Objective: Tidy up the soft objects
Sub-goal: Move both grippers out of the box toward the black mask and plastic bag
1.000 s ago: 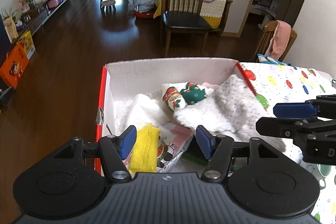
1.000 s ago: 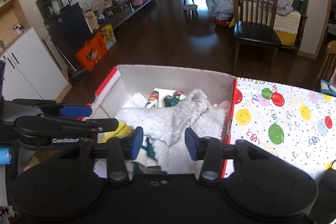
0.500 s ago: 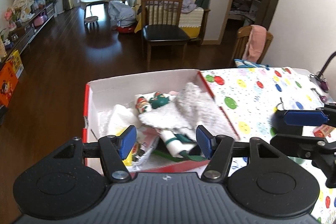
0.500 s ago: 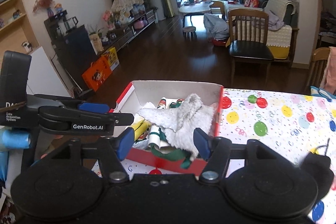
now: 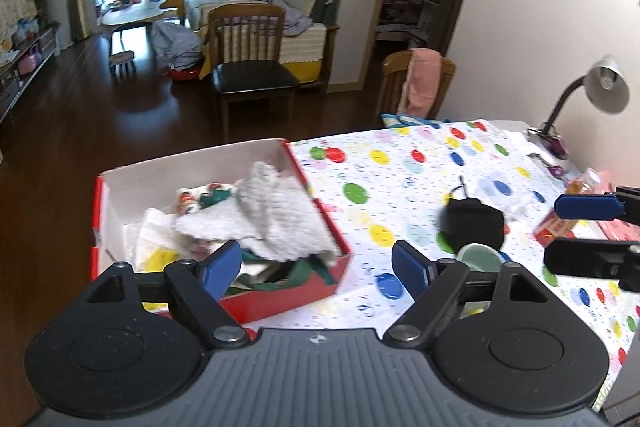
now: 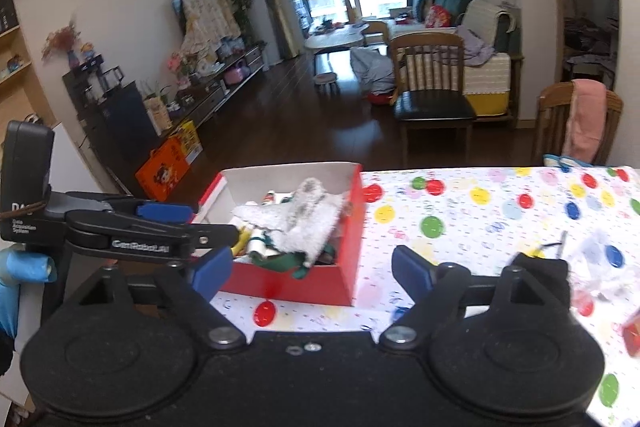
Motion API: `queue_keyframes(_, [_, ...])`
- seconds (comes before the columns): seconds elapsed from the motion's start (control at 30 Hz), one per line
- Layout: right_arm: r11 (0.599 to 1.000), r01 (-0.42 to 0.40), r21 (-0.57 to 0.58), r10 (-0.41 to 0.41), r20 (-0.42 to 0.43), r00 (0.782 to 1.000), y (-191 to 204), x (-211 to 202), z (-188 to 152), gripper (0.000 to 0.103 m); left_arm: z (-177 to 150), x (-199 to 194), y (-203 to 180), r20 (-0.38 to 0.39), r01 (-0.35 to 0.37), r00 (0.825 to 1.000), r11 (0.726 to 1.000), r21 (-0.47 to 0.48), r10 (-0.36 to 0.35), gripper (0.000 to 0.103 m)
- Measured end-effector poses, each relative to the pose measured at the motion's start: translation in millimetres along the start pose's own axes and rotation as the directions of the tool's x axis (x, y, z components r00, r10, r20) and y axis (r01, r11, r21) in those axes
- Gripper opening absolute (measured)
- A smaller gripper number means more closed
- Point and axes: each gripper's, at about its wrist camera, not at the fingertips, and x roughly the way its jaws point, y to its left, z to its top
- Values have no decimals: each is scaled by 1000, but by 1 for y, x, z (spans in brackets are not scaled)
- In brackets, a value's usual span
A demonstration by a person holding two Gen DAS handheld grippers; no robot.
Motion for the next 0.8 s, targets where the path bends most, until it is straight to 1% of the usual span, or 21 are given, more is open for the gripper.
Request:
queue_keyframes(0.13, [999, 32, 33, -33, 25, 999, -22, -19, -6, 96, 0, 0, -21, -5, 33, 999, 999, 7, -33, 84])
queue_keyframes(0.2, [998, 44, 48, -45, 31, 999, -35, -28, -10, 98, 0, 3, -32, -5, 45, 999, 999, 1, -45, 85])
queue_keyframes(0.27, [996, 60, 61, -63, 38, 997, -49, -36, -15, 99, -1, 6, -43, 1, 59, 998, 998, -1, -59, 87])
queue_keyframes(0.33, [994, 82, 74, -85, 42, 995, -64, -44, -19, 102, -1, 10, -55, 5, 65, 998, 998, -11, -65, 91])
queue_keyframes(0.4, [991, 99, 93, -103, 44, 994, -80, -52, -25, 102, -2, 15, -68, 7, 82, 997, 996, -17, -82, 93])
queue_keyframes(0.5, [985, 129, 111, -134, 40, 990, -104, -61, -36, 103, -2, 24, -87, 10, 94, 996, 995, -17, -94, 99])
queue_keyframes(0.6, [977, 157, 144, -162, 24, 986, -130, -68, -45, 103, -1, 35, -108, 9, 89, 996, 996, -7, -89, 100])
queue_keyframes(0.8, [956, 217, 198, -219, -14, 976, -176, -68, -61, 103, 0, 58, -149, 14, 115, 993, 993, 23, -116, 100])
